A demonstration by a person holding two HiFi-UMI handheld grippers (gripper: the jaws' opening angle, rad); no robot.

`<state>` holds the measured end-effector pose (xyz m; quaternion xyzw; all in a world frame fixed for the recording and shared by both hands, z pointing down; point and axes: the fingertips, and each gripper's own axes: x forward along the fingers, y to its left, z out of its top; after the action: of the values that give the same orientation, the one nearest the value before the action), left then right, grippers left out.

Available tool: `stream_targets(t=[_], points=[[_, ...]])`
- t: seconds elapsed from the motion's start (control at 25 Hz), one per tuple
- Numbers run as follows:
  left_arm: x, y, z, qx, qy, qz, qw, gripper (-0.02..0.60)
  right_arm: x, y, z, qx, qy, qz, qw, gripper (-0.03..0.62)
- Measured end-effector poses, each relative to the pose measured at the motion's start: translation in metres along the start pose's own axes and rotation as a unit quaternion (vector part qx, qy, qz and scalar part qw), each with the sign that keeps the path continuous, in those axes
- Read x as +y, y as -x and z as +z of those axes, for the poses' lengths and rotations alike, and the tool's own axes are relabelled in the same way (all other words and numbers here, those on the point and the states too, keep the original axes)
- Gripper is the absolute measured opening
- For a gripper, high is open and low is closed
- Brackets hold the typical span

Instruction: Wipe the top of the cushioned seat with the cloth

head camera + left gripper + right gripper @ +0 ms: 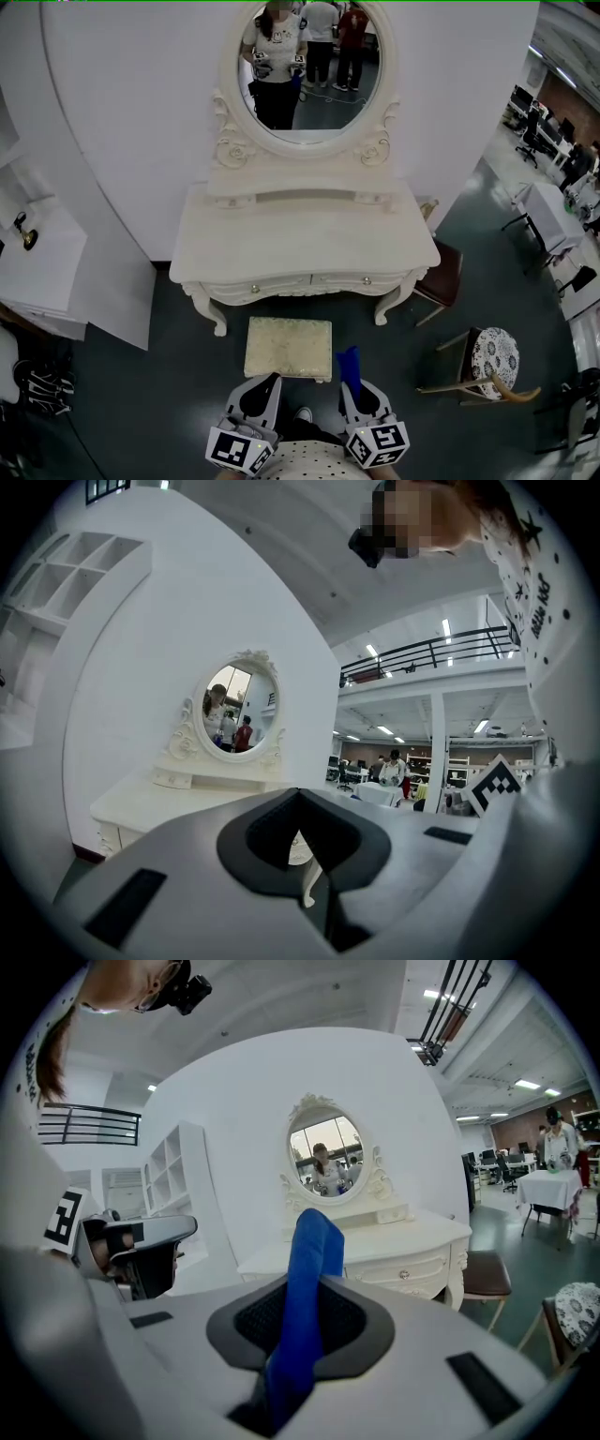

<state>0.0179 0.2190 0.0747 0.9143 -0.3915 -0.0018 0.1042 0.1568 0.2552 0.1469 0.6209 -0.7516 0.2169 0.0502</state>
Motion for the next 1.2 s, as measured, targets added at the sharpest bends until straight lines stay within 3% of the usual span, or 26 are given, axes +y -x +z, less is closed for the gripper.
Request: stream_targets(t=[0.4,0.64,0.88,1.2], points=[[0.053,-0.031,0.007,0.009,0.005,-0.028,0.9996,-0.002,0.009,-0.050,0.015,-0.007,-0.018,-0.036,0.999,0.061],[0.097,-0.042,0.025,0.010,-0.011,-0.058,0.9982,-0.002,0.039,-0.088,0.027,-0.008,-0.019,-0.044,0.999,0.061],[0.135,-0.046,0.031,0.007,0.004,-0.049,0.9988,-0.002,0.053,-0.103,0.020,-0.003,-0.030,-0.064,0.997,0.063],[0.155,-0.053,0.013,0.029,0.020,-0.032,0.9989,-0.002,0.036,-0.099,0.004,0.019,-0.043,-0.097,0.994,0.062]])
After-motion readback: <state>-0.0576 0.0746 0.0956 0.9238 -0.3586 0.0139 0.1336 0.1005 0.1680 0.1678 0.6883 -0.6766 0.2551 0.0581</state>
